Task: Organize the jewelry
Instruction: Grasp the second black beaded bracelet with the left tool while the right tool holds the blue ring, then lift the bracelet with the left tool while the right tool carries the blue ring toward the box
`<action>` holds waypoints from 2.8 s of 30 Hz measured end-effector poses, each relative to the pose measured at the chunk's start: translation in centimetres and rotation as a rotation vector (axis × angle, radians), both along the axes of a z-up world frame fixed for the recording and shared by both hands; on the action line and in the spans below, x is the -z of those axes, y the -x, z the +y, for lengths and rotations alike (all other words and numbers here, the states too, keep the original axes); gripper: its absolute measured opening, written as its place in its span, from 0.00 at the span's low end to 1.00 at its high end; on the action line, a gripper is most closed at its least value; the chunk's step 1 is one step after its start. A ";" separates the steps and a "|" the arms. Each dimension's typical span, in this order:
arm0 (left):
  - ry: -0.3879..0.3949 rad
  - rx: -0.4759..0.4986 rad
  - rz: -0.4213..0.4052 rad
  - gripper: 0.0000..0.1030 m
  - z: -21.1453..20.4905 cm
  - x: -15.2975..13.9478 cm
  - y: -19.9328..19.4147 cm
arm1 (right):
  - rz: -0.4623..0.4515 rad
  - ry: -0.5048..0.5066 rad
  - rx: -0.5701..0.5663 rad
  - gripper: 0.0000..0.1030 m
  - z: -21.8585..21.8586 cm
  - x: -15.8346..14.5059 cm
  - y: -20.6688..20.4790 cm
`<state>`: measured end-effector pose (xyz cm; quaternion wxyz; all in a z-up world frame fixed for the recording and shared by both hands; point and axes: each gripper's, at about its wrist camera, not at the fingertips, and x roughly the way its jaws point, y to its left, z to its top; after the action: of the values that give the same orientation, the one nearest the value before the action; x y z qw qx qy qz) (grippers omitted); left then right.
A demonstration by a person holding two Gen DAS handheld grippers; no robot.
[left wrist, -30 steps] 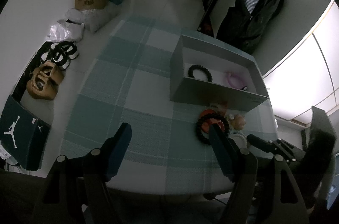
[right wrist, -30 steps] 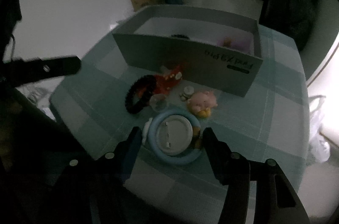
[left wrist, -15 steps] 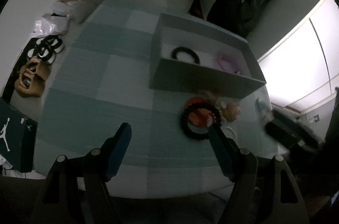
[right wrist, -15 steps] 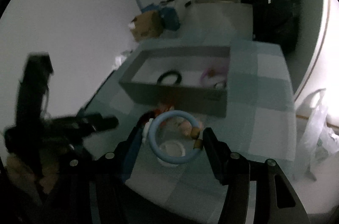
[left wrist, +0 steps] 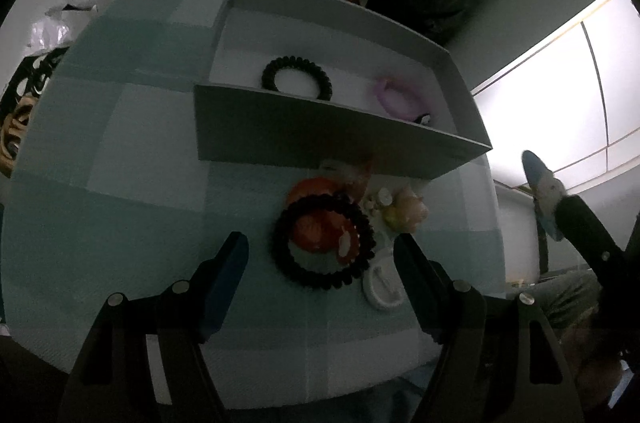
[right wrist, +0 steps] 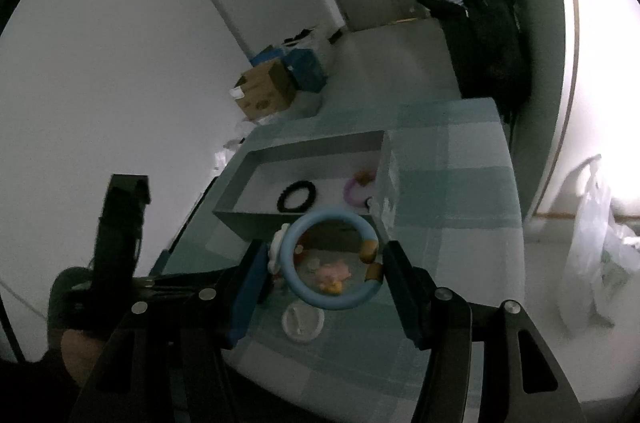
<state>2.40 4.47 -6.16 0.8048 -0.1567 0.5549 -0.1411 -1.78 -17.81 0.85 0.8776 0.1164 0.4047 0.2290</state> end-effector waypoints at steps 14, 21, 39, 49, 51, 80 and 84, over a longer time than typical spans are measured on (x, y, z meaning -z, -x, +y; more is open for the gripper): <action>-0.004 0.014 -0.027 0.39 0.8 -0.5 0.4 | 0.004 -0.045 -0.001 0.57 -0.7 -0.2 -0.3; 0.045 -0.003 -0.030 0.34 1.8 -1.0 0.6 | 0.007 -0.051 -0.002 0.57 -0.6 0.0 -0.3; 0.192 -0.066 -0.064 0.21 4.5 -2.4 1.2 | 0.004 -0.060 -0.009 0.57 0.6 -0.1 -0.6; 0.099 -0.126 -0.030 0.24 4.7 -2.3 0.7 | 0.010 -0.064 -0.032 0.57 1.4 -0.2 -1.0; 0.066 -0.102 -0.006 0.36 4.1 -1.7 0.4 | 0.010 -0.064 -0.036 0.57 1.6 -0.2 -1.0; -0.223 0.042 -0.108 0.28 -0.8 -1.6 -0.4 | -0.007 -0.076 -0.035 0.57 1.7 -0.4 -1.2; -0.186 0.034 -0.119 0.18 -0.4 -2.3 -0.3 | -0.007 -0.063 -0.037 0.57 2.1 -0.3 -1.3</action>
<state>2.66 4.11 -3.85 0.8449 -0.0634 0.5192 -0.1118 -0.48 -15.67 1.13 0.8705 0.1358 0.3963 0.2584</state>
